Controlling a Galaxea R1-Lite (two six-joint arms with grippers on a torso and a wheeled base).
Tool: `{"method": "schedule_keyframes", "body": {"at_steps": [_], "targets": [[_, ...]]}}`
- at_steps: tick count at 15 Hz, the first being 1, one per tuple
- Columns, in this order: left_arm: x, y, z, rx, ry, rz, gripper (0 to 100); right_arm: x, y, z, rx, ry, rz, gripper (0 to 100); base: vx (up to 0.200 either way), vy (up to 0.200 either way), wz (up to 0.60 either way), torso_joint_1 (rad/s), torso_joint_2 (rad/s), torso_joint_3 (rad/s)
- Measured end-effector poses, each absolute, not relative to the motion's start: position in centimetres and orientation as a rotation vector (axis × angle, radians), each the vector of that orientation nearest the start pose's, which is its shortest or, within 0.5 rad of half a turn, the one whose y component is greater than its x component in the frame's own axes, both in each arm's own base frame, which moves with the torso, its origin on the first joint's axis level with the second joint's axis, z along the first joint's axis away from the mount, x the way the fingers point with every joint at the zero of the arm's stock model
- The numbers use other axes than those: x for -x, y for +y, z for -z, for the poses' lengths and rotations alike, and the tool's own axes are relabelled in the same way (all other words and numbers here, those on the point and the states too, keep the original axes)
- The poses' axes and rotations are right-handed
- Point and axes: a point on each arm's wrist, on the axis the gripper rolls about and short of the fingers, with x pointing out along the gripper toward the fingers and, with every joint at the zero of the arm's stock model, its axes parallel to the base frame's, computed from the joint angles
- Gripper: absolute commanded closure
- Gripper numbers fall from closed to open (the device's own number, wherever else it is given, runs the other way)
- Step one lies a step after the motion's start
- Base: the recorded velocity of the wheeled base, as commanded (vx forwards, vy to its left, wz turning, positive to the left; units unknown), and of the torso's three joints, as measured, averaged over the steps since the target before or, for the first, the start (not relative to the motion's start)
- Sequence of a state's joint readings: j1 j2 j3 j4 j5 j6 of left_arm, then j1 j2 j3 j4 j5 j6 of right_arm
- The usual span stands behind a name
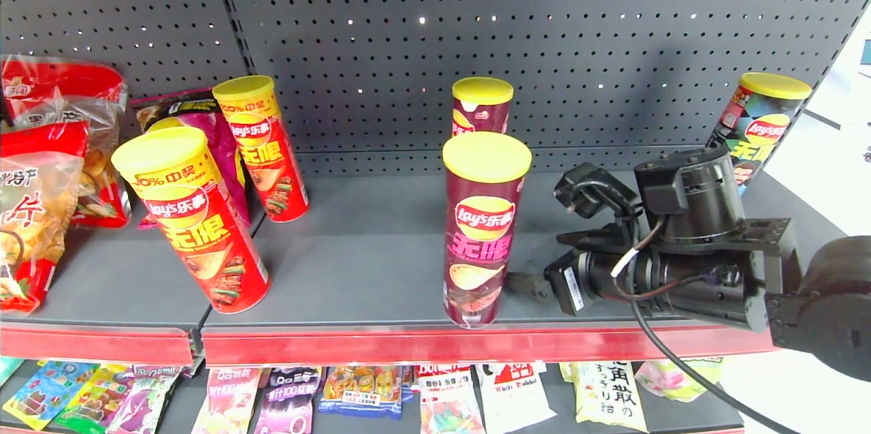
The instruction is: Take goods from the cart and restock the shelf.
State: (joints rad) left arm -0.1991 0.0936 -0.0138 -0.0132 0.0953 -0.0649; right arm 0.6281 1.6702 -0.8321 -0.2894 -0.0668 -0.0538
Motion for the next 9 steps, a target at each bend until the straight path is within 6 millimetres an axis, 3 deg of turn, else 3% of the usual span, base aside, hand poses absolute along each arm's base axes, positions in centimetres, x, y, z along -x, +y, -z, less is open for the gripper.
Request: {"method": "schedule_keyframes", "body": {"at_steps": [4, 9], "targets": [[1.6, 0.5, -8.3, 0.058, 0.07, 0.108, 0, -23.2, 14.7, -17.1, 0.223, 0.497, -0.495, 0, 0.0, 0.0, 0.0, 0.0, 0.0, 0.0], [1.6, 0.5, -8.2, 0.062, 0.073, 0.108, 0, -19.5, 11.6, -17.1, 0.22, 0.495, -0.47, 0, 0.0, 0.0, 0.0, 0.0, 0.0, 0.0]]}}
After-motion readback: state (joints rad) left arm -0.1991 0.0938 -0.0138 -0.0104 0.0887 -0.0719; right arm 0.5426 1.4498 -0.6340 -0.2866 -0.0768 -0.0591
